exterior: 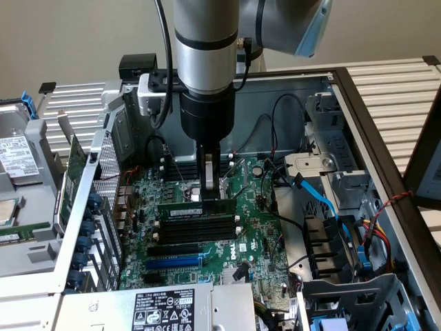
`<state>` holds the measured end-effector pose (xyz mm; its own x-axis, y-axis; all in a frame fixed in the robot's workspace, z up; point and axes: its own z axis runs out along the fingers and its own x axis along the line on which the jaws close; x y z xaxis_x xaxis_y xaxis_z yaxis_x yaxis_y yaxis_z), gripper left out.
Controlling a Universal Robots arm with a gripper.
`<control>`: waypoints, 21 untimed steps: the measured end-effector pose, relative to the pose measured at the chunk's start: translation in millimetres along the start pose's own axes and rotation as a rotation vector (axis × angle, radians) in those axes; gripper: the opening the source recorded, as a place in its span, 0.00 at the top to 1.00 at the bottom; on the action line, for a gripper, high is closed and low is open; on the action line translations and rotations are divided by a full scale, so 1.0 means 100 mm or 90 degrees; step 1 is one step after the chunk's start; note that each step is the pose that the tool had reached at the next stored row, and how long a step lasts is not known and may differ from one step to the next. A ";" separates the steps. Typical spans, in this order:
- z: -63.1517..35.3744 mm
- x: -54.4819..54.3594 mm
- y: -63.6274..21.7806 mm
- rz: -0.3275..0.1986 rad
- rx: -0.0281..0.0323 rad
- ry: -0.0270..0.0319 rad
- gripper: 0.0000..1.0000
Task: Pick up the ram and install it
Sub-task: 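Insert the ram into the slot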
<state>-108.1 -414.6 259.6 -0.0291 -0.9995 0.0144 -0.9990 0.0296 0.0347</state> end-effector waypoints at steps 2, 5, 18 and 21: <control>0.026 0.00 -0.001 0.000 0.0000 0.0000 0.87; 0.058 0.00 -0.003 0.000 0.0001 -0.0001 0.87; 0.093 -0.01 0.001 0.000 0.0000 0.0000 0.87; 0.104 -0.01 0.003 0.000 0.0000 0.0001 0.87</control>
<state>-108.7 -413.5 249.2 -0.0290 -0.9995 0.0145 -0.9990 0.0295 0.0347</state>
